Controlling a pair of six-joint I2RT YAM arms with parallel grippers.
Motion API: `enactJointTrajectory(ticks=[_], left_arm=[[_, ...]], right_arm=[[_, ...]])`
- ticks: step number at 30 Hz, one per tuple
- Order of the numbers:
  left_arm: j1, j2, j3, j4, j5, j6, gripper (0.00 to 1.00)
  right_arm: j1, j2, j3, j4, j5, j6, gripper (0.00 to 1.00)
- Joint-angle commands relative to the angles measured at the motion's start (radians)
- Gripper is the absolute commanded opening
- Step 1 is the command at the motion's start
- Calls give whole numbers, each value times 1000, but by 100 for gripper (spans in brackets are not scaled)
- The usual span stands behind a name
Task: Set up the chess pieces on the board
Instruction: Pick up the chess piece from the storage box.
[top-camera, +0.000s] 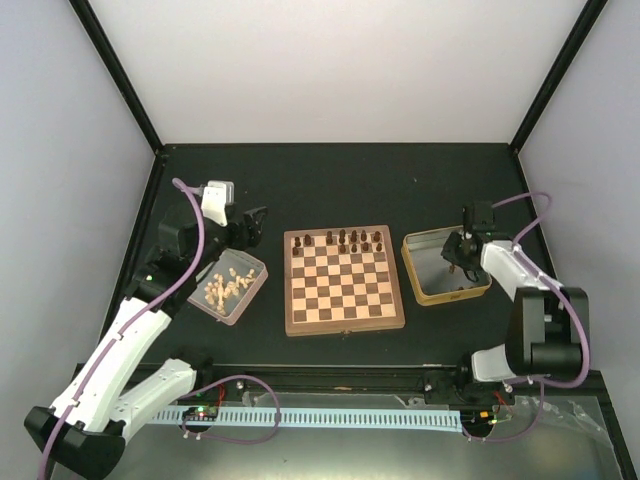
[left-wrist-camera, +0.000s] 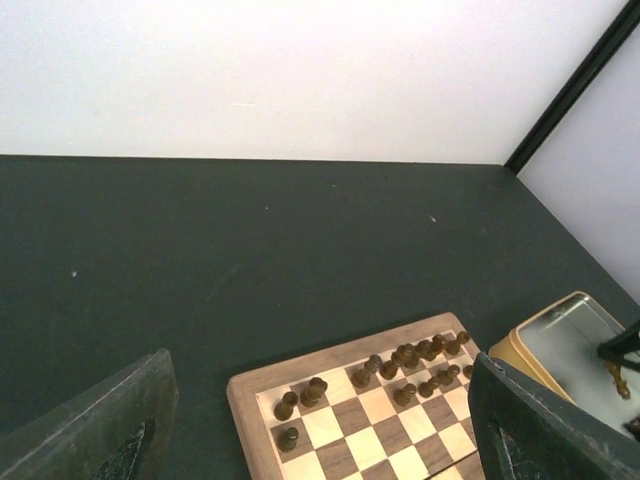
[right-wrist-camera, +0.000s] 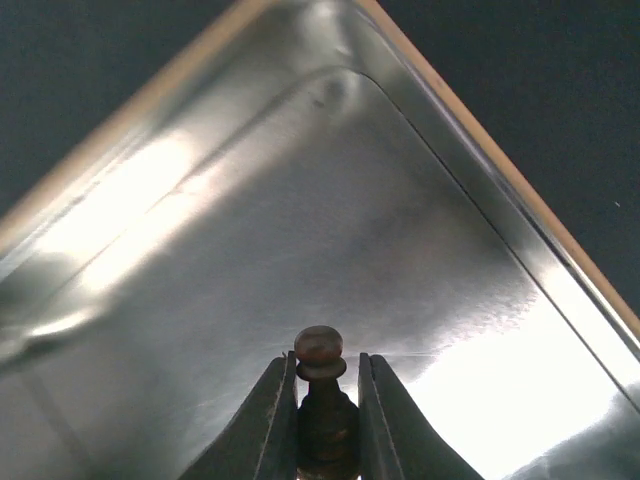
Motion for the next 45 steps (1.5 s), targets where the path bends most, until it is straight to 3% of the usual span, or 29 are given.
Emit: enactJointTrajectory(ticks=[1,11,18,22,29,38,45], left_arm=[[8,-4,-7,49,74,7,82],[8,29,-36,130,303,-26,83],[-41,99,-154,326,452,-238,82],[-141,185,-181,383,418,-274,80],[-290,282,-229,525,368,-241,76],[-378,303,-278,711,288,-161,67],[-416,356,-258,730,284,-122,56]], right_arm=[[-4,-119,-7,44,-126,37,13],[73,-313,-1,90,-285,193,13],[245,-398,-92,268,-350,600,13],[375,-396,-130,407,-342,853,13],[510,-364,-152,531,-310,1100,12],[628,-340,-139,547,-263,1229,11],[668,-310,-105,547,-268,1246,12]])
